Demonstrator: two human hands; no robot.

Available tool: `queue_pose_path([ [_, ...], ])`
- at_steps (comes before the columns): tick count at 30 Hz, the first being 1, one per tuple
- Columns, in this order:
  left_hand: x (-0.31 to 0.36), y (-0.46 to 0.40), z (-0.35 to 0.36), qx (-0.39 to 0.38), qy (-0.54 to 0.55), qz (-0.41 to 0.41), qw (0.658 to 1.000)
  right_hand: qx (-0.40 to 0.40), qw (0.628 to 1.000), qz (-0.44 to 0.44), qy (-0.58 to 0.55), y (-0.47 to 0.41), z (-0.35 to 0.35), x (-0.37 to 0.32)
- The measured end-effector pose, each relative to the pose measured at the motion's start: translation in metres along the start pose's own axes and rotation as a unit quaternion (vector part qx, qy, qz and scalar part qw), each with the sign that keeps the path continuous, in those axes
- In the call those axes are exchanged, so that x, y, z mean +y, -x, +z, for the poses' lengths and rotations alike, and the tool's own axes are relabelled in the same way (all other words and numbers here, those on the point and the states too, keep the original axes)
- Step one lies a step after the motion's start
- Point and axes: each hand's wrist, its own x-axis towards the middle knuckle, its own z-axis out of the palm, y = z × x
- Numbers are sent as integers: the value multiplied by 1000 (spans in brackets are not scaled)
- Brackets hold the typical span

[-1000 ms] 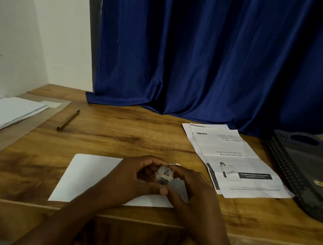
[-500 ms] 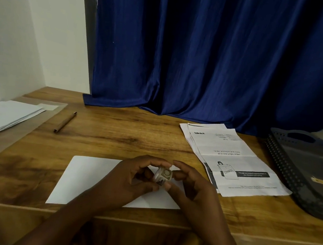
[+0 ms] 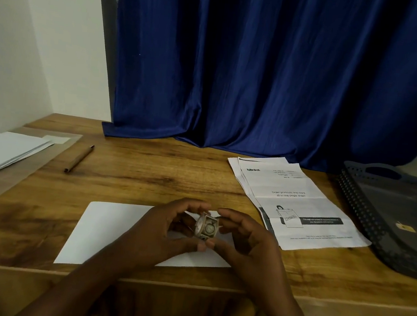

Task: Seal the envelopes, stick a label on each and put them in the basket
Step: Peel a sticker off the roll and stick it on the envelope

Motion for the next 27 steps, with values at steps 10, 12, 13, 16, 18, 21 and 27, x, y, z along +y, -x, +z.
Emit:
queue_pose_path([
  [10, -4, -1, 1, 18, -7, 15, 1000, 7, 997, -57, 42, 2, 1, -4],
  [12, -2, 0, 2, 26, -31, 37, 998, 2, 997, -65, 44, 1, 2, -4],
  [13, -1, 0, 2, 29, -43, 48, 997, 4, 997, -66, 47, 1, 2, -3],
  [16, 0, 1, 2, 31, -64, 68, 995, 23, 996, -65, 52, 1, 2, -1],
  [18, 0, 1, 1, 30, -78, 73, 994, 34, 996, -66, 48, 1, 2, -1],
  [21, -1, 1, 1, 28, -91, 72, 993, 41, 997, -69, 16, 0, 3, -4],
  [27, -1, 1, 3, 32, -103, 64, 992, 40, 996, -80, 11, 0, 1, -5],
])
